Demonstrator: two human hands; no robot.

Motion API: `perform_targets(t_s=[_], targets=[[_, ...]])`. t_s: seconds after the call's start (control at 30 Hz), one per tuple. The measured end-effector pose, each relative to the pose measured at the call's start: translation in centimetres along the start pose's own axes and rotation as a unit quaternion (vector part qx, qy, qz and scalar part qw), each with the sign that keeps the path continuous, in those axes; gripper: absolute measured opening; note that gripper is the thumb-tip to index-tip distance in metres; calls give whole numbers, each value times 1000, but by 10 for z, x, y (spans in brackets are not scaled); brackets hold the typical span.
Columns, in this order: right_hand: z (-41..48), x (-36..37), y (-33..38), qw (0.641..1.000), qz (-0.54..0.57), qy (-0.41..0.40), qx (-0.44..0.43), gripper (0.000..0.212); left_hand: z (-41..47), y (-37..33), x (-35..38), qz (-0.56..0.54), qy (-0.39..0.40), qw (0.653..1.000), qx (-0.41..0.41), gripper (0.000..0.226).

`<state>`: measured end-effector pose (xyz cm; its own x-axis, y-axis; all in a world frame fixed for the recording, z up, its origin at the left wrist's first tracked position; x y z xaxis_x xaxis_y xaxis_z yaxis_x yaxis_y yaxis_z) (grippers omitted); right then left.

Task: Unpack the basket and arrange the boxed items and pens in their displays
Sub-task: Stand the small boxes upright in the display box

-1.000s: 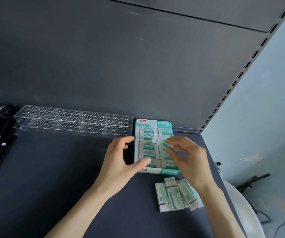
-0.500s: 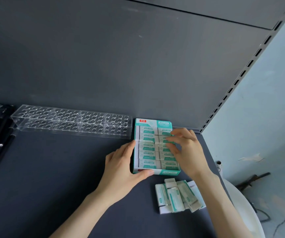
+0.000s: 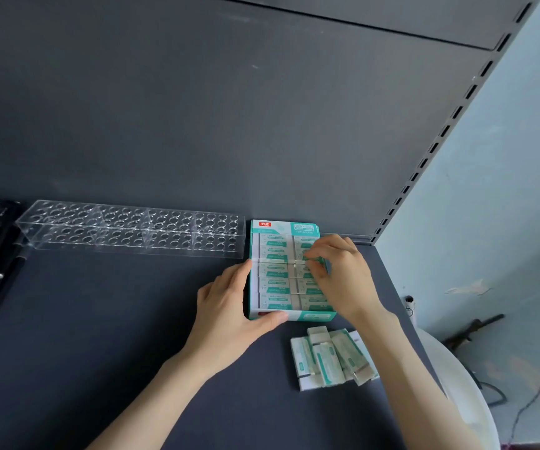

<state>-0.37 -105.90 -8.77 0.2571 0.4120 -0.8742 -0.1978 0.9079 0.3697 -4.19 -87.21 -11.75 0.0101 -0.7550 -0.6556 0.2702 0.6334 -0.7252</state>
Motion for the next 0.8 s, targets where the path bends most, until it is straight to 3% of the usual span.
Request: perform_targets(t_s=[0.13,0.3,0.4,0.47,0.57,0.8], targets=[[-18,-13,3,995,91,-38,21,19,-5,-11,-9,-24,-15,1000,3,83],[-62,-32,-2,979,183,-75,45,14,-33,-33,-13,-15,-94,995,22,46],[-87,-38,-10,974,208,-62,66,15,-55,-45,3,-44,-78,996,9,30],[-102,-37,-16,977,203,-28,67,11,-66,-53,17,-41,-71,997,-1,30],[-120,-34,-26,981,183,28,67,24,-75,-66,33,6,-87,996,-17,34],[-128,-31,-32,980,192,47,38,24,-81,-72,49,111,-80,989,-60,50]])
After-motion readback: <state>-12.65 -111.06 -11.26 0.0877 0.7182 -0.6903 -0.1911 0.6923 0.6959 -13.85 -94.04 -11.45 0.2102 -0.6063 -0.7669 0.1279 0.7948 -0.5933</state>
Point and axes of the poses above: each hand's wrist, its own z-axis towards the middle knuckle, its own x-axis out of the palm, y = z × x, the point moved 3 cm from there along z, towards the middle knuckle
